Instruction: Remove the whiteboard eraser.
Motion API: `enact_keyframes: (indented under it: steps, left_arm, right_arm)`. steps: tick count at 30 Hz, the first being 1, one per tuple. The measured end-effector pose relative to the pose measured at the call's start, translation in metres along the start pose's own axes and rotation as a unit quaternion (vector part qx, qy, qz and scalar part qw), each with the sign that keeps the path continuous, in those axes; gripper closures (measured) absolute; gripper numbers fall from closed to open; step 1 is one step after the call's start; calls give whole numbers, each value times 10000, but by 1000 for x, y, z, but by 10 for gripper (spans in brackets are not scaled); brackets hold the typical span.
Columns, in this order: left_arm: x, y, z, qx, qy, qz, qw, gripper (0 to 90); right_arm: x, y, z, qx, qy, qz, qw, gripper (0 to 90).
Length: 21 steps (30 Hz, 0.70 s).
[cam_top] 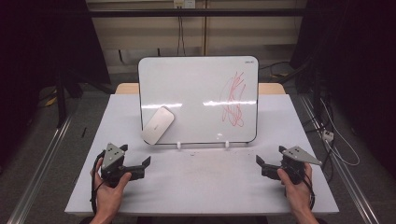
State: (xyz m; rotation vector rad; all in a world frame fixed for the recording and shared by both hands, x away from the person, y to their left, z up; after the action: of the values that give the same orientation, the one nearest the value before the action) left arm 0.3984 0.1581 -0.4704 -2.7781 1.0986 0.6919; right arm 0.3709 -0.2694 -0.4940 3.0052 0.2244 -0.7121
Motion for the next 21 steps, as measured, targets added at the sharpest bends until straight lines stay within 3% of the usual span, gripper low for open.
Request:
enact_keyframes:
  steps: [3,8,12,19,21]
  left_arm:
    - [3,3,1,-40,-70,105,9999,71]
    - [6,5,-2,103,-104,97,9998,80]
    - [10,9,-6,6,-157,350,9993,79]
    - [15,11,-20,192,-212,520,9982,79]
    - [19,12,-23,99,-204,668,9975,79]
  right_arm:
    - [0,3,1,-10,-38,44,10000,50]
    - [1,4,0,26,-1,38,10000,50]
    - [2,0,2,68,-80,-93,9999,48]
    - [2,0,2,5,-80,-89,9999,49]
    - [2,1,3,5,-87,-64,9999,51]
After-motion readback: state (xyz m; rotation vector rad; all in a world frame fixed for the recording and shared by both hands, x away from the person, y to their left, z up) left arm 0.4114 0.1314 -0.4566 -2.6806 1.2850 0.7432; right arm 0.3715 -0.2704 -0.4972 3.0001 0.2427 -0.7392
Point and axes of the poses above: each handheld gripper's, and its own axes: x roughly forward along the jaws, z roughly out of its underside, y roughly to its right, the point moved 10 cm from there along x, roughly forward along the jaws, and after that the axes turned 9 degrees about z, right-handed, at the moved point
